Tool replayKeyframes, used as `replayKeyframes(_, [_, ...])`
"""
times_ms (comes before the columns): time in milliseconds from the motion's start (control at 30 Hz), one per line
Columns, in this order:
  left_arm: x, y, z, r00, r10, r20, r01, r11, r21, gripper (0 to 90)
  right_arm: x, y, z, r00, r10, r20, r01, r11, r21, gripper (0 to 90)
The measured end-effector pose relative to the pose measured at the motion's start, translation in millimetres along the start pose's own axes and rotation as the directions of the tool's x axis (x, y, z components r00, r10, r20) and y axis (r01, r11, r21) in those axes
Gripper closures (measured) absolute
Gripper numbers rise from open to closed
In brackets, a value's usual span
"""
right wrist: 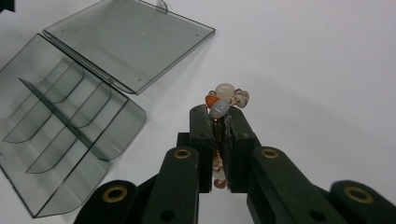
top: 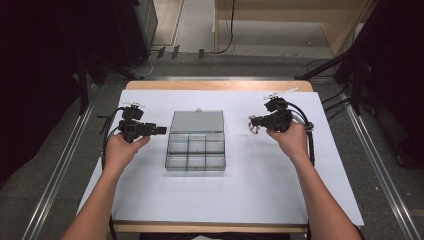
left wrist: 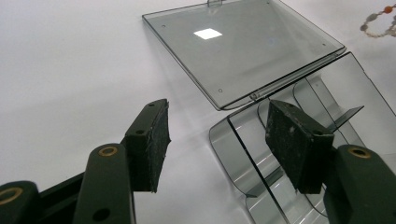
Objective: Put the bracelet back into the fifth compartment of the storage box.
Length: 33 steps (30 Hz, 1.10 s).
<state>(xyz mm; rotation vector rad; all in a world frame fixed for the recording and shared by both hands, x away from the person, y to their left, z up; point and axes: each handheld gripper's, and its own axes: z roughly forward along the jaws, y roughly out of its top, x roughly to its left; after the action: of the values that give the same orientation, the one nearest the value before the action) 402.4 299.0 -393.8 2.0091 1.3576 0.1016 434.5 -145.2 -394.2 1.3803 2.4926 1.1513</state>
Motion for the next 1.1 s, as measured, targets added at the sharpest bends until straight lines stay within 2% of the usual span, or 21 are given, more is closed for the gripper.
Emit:
replayKeyframes(167, [0.3,0.3,-1.1,1.0000,0.001,-0.001,-0.001,1.0000,-0.004,40.8,6.9,0.7,-7.3,0.9997,-0.010,-0.023,0.010,0.999,-0.035,85.8])
replayKeyframes(300, [0.8,0.2,-1.1,1.0000,-0.002,-0.001,0.002,1.0000,-0.004,40.8,12.8,1.1,-11.9,0.9992,-0.030,-0.026,0.029,0.999,-0.045,85.8])
replayKeyframes(600, [0.6,0.3,-1.4,1.0000,0.003,-0.001,-0.003,1.0000,-0.005,40.9,21.3,5.4,-20.1,0.9984,-0.043,-0.037,0.039,0.996,-0.081,85.8])
replayKeyframes(900, [0.1,0.4,-2.2,1.0000,0.001,0.000,-0.001,1.0000,-0.009,40.9,30.1,11.1,-33.4,0.9963,-0.070,-0.050,0.063,0.990,-0.124,85.8])
replayKeyframes(1100, [0.1,0.5,-2.3,1.0000,-0.002,0.001,0.002,0.9999,-0.010,40.8,34.1,13.6,-44.6,0.9916,-0.097,-0.086,0.080,0.981,-0.177,85.7])
